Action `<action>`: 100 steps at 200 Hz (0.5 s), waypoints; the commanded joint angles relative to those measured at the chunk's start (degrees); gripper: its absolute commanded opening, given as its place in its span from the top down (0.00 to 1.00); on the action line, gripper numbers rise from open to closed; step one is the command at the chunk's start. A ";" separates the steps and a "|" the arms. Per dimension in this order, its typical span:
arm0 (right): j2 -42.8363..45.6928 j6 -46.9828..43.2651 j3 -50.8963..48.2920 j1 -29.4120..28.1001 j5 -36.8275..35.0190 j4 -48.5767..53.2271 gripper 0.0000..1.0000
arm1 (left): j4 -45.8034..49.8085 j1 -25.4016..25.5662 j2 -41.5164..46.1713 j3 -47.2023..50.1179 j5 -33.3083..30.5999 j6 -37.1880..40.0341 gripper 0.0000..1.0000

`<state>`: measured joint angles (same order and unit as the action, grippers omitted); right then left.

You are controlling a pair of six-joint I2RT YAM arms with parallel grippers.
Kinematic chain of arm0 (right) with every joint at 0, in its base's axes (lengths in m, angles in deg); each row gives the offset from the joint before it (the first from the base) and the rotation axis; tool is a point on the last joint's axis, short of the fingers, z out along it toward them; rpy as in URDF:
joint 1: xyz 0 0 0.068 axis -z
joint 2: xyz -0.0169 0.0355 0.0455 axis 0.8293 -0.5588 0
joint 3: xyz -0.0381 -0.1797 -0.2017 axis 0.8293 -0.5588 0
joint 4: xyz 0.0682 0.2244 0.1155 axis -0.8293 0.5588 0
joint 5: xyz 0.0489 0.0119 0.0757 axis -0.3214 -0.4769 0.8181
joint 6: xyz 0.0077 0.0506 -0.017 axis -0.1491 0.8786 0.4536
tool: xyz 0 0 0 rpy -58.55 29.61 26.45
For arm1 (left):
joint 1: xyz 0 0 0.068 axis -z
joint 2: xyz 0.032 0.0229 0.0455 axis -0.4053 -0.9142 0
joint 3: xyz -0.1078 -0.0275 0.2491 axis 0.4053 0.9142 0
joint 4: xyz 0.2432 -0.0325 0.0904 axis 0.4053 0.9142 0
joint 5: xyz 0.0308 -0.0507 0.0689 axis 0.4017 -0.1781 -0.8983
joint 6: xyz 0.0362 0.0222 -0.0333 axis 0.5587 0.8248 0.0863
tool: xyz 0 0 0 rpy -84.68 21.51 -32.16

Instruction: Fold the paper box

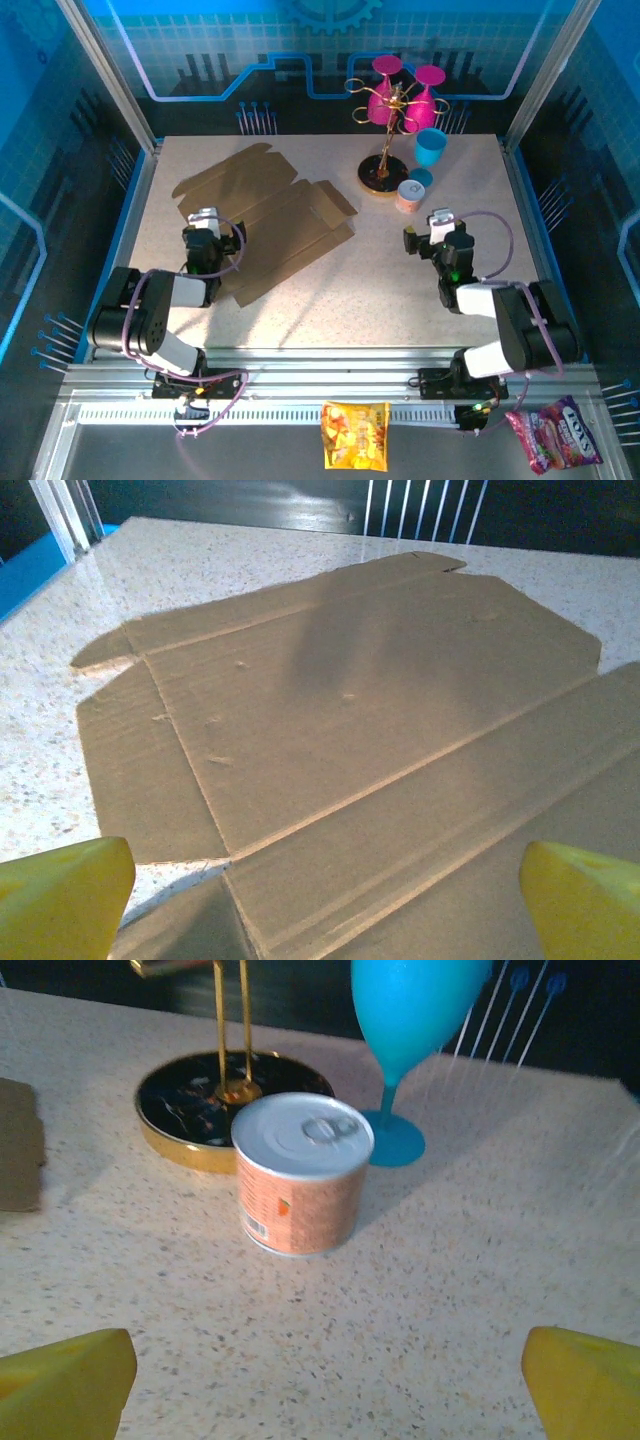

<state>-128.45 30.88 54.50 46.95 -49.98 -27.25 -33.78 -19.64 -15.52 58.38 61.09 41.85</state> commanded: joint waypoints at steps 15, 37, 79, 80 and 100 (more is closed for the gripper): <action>19.09 8.03 11.73 -7.76 -16.32 15.06 0.00 | 12.07 9.51 16.71 -5.02 -17.75 1.53 0.01; 24.34 50.96 27.88 -6.00 -23.47 59.73 0.00 | 62.77 9.08 24.41 -23.02 -27.71 -43.69 0.01; 22.46 58.52 28.96 -5.00 -0.69 70.80 0.05 | 75.36 2.56 24.30 -29.46 4.39 -61.61 0.06; 22.29 58.60 28.99 -5.39 -0.65 70.82 0.06 | 75.54 2.66 24.22 -29.49 5.10 -61.98 0.07; 17.92 60.89 27.80 -14.82 0.96 65.43 0.28 | 81.12 5.43 24.76 -29.69 13.74 -65.10 0.17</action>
<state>-105.24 82.20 84.58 40.59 -54.81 31.00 30.17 -17.01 10.55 28.18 58.33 -11.06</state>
